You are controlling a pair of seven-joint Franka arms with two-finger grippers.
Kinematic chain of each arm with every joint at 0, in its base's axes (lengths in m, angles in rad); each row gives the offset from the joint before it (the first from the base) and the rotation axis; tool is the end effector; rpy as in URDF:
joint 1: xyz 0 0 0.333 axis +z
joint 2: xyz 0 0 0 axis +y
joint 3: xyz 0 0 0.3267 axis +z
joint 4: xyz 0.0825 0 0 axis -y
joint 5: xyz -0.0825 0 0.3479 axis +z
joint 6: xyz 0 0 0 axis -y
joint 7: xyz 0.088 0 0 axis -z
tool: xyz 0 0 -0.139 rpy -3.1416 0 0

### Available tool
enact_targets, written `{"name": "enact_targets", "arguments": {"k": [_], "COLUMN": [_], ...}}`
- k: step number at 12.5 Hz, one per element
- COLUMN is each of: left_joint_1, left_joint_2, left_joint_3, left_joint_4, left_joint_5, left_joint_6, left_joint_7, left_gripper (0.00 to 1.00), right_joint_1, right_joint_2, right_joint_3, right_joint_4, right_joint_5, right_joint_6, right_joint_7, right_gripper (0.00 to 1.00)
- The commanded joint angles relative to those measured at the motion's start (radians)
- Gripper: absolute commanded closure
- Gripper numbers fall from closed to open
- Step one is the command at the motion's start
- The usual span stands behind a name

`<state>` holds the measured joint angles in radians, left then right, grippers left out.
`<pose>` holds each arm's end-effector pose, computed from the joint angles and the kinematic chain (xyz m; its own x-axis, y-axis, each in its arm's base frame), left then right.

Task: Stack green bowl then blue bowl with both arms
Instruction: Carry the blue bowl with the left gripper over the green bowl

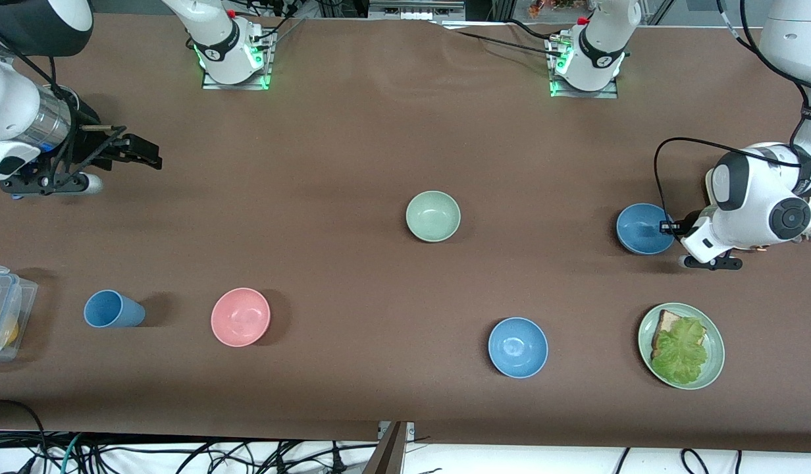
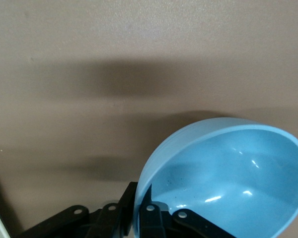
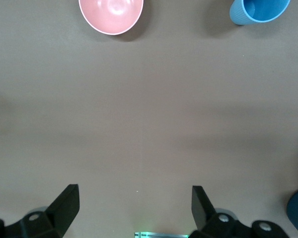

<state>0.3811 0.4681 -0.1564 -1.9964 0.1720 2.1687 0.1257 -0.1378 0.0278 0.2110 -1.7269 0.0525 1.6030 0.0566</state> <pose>0.5318 0.1336 0.2121 0.9578 -0.0113 -0.2871 -0.0125 -0.9999 -0.0024 0.5128 0.0436 0.5246 0.9880 0.0149 -0.1536 0.0075 -0.9988 -0.0488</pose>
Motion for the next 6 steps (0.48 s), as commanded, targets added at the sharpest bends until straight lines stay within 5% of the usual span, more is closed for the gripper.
{"name": "enact_targets", "arguments": {"k": [1,6], "left_joint_1": [0.007,0.001], "left_joint_2": [-0.009,-0.016], "left_joint_3": [-0.005,-0.020], "left_joint_4": [0.028,0.149], "left_joint_5": [-0.017,-0.035], "left_joint_6": [-0.049,-0.227], "left_joint_7": [0.020,0.020], "left_gripper": [1.00,1.00], "right_joint_1": [-0.005,-0.005], "right_joint_2": [-0.011,-0.009], "right_joint_3": [-0.001,-0.001], "right_joint_4": [-0.007,-0.007], "right_joint_5": [-0.013,-0.013], "right_joint_6": [-0.009,-0.005], "right_joint_7": [-0.026,-0.026], "right_gripper": [0.00,0.00]}}
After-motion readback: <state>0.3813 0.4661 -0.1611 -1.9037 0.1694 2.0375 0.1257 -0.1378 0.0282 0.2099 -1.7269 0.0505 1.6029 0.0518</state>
